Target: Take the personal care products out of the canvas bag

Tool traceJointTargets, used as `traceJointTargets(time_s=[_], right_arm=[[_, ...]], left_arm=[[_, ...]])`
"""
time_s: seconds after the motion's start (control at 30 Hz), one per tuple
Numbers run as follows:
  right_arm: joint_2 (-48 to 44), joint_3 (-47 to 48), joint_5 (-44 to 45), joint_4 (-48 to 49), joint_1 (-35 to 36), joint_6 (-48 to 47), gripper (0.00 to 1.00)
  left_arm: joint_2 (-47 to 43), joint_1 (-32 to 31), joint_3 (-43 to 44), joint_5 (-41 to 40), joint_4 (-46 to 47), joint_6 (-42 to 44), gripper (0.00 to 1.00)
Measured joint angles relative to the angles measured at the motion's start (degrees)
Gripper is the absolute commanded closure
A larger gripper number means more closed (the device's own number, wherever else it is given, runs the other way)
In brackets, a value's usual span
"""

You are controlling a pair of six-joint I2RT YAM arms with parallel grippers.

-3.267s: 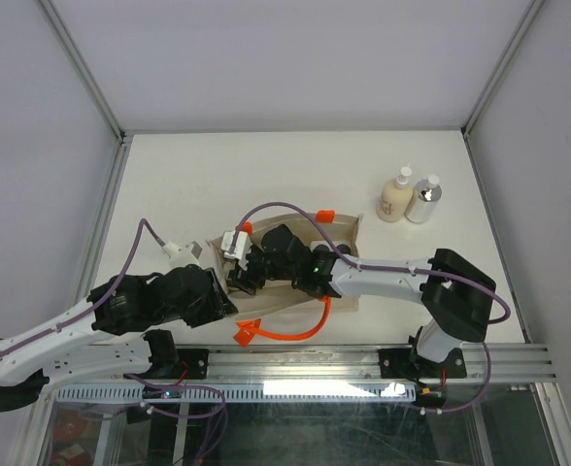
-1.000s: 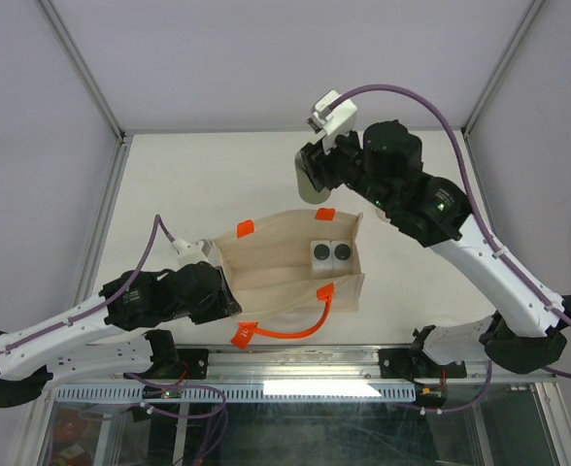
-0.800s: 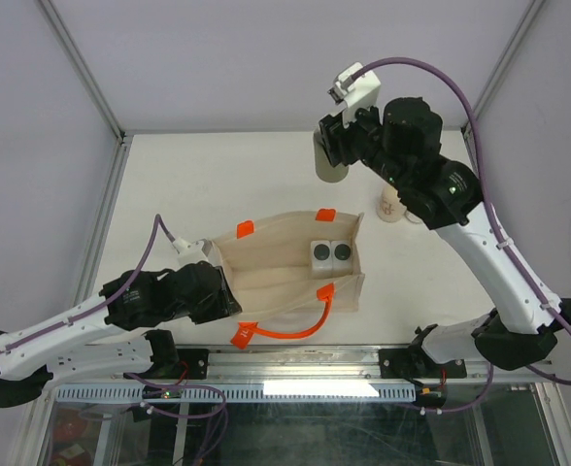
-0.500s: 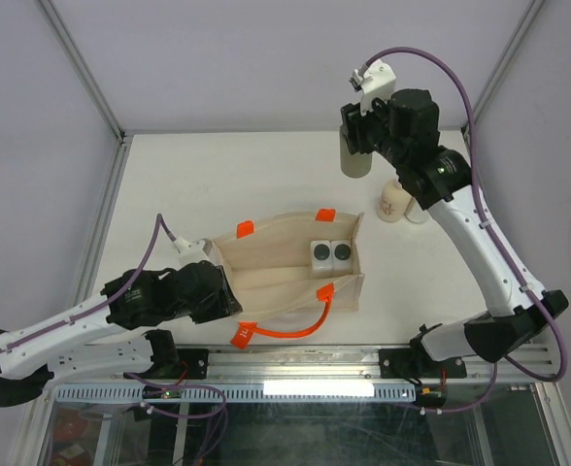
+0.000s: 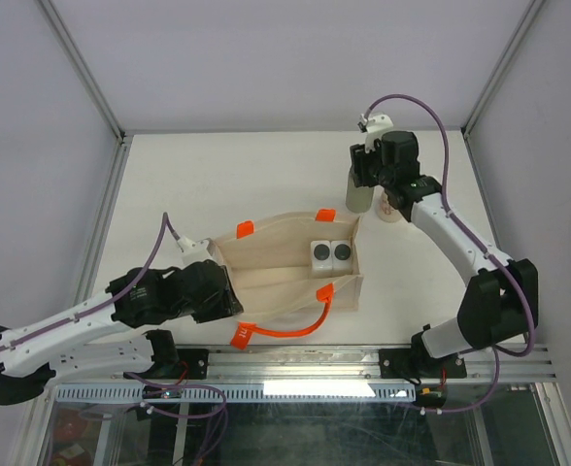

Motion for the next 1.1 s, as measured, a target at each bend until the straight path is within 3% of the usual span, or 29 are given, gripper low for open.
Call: traceJointTargets(time_s=[0.37,1.1], right_arm=[[2.19,-7.28,-0.24,13.11,-1.66,1.22,1.00],[4.04,-14.62,0.76,19.61,-5.62,1.88,0.98]], left_arm=[[3.08,0.00,1.81,0.00,-0.44,2.49,0.55],[6.16,0.00,3.65,-0.04,-0.98,5.68,0.55]])
